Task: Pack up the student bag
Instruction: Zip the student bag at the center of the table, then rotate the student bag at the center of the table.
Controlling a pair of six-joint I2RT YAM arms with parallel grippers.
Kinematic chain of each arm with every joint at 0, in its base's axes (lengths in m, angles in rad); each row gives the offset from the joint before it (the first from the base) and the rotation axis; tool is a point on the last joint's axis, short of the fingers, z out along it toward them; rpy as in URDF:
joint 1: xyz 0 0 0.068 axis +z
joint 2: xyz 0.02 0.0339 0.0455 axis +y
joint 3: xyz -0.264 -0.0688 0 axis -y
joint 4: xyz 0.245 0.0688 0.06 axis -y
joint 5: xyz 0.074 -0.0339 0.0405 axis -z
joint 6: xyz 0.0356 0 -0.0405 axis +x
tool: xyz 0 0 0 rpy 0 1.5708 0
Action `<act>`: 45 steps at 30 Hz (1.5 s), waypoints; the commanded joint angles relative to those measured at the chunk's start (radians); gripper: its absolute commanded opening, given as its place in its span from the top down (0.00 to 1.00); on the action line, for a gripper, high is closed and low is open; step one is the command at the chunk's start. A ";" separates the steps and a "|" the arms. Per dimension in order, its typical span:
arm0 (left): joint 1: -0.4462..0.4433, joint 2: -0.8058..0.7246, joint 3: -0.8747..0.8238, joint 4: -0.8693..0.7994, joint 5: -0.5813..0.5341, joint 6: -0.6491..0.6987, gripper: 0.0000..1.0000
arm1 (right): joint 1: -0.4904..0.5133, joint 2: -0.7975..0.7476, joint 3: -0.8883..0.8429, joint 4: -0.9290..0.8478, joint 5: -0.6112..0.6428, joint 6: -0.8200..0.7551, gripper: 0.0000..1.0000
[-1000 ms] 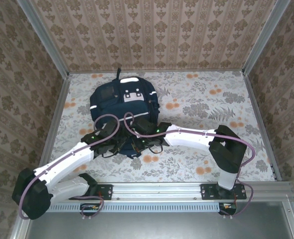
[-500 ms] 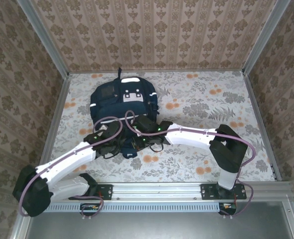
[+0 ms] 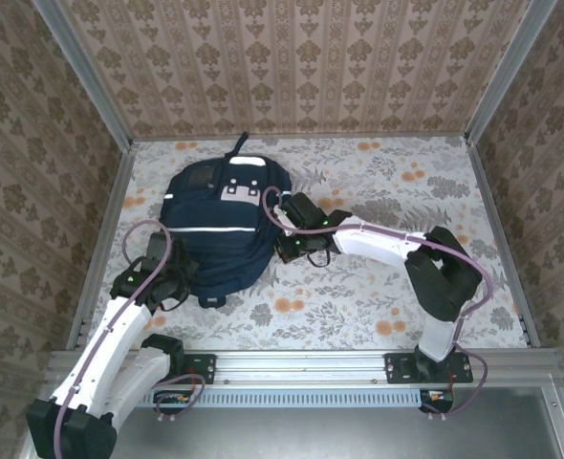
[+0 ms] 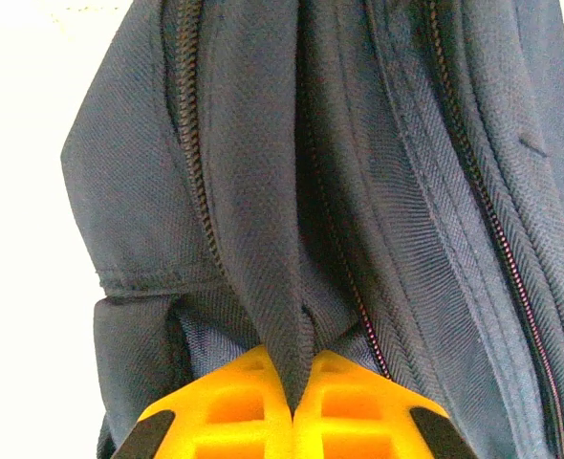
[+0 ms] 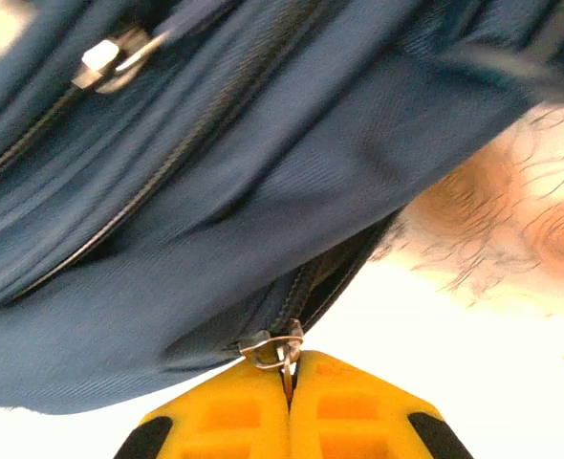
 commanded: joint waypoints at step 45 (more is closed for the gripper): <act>-0.601 0.351 0.132 0.319 -0.225 -0.470 0.18 | -0.167 0.133 0.155 0.028 -0.002 -0.015 1.00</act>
